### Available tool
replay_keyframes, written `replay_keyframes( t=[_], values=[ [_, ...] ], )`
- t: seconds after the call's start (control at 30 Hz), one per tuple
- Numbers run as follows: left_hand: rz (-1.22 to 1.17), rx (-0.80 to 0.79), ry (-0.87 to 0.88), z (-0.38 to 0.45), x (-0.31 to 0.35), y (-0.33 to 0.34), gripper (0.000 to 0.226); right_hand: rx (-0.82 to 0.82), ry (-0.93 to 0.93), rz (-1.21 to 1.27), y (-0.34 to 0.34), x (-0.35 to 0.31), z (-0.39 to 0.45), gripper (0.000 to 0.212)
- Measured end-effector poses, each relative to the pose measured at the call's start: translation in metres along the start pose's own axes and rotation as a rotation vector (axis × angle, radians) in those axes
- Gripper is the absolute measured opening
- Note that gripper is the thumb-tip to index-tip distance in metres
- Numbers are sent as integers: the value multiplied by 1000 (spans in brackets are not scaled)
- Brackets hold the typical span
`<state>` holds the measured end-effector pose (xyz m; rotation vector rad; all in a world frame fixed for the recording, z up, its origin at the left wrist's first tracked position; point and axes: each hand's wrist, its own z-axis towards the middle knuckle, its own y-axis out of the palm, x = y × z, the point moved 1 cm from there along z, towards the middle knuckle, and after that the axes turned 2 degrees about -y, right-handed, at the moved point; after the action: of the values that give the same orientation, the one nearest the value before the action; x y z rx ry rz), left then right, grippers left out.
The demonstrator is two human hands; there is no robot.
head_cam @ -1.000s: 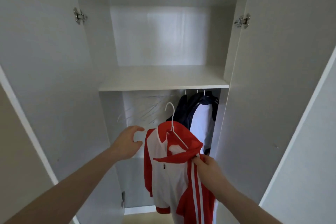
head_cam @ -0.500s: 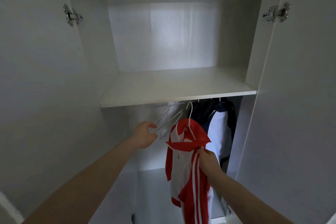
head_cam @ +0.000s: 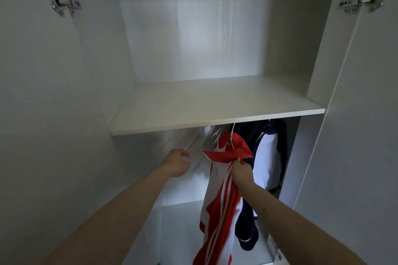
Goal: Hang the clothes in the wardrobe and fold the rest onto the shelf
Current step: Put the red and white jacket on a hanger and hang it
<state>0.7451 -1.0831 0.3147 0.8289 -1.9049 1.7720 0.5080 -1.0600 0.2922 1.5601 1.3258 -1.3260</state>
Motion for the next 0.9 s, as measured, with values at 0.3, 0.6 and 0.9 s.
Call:
replay_keyframes(
  t=[0.3, 0.6, 0.9],
  values=[
    [-16, -21, -30, 58, 4, 24, 45, 80, -74, -120, 8, -10, 94, 24],
    [-48, -51, -89, 91, 4, 70, 46, 92, -153, -164, 4, -6, 155, 38],
    [56, -120, -80, 120, 2, 78, 65, 122, -175, -160, 16, -14, 194, 37]
  ],
)
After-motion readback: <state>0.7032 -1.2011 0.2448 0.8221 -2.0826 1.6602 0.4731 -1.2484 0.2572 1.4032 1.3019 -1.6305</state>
